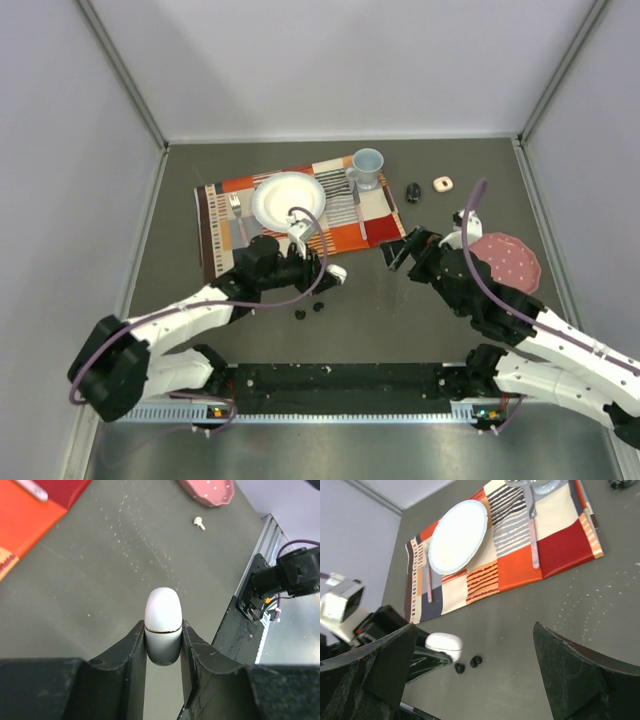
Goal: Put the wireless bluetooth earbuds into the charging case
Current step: Place the charging case with the earbuds at the center of the board.
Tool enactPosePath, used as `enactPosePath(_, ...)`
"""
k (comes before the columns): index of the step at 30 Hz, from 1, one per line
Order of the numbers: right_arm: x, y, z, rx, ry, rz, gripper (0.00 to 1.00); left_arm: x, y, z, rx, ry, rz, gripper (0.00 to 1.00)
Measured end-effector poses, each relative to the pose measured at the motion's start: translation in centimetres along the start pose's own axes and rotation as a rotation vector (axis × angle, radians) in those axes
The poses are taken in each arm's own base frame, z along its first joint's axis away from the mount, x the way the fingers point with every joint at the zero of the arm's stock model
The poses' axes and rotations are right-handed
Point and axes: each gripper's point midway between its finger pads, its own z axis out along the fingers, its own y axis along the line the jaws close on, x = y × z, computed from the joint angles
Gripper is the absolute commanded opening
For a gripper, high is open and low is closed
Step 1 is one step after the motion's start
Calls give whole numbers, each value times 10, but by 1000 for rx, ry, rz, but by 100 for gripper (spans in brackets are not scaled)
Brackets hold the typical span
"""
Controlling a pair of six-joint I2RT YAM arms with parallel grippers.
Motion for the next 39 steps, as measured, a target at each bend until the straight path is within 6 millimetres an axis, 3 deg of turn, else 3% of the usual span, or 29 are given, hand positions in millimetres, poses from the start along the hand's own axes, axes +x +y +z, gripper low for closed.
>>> enactPosePath(5, -3, -19, -6, 59, -26, -4, 99, 15, 21, 29, -51, 71, -145, 0)
enactPosePath(10, -2, -27, -7, 91, -27, -15, 99, 16, 30, 57, -57, 80, -227, 3)
enactPosePath(15, -2, -32, -7, 112, -31, -26, 99, 33, 45, 76, -79, 110, -316, 6)
enactPosePath(20, -2, -34, -7, 120, -34, -39, 99, 47, 58, 83, -128, 130, -372, 10)
enactPosePath(28, -4, -35, -6, 131, -45, -28, 99, 40, 69, 100, -165, 125, -392, 17)
enactPosePath(39, -20, -42, -15, 142, -117, 4, 99, 71, 81, 102, -209, 207, -453, 30)
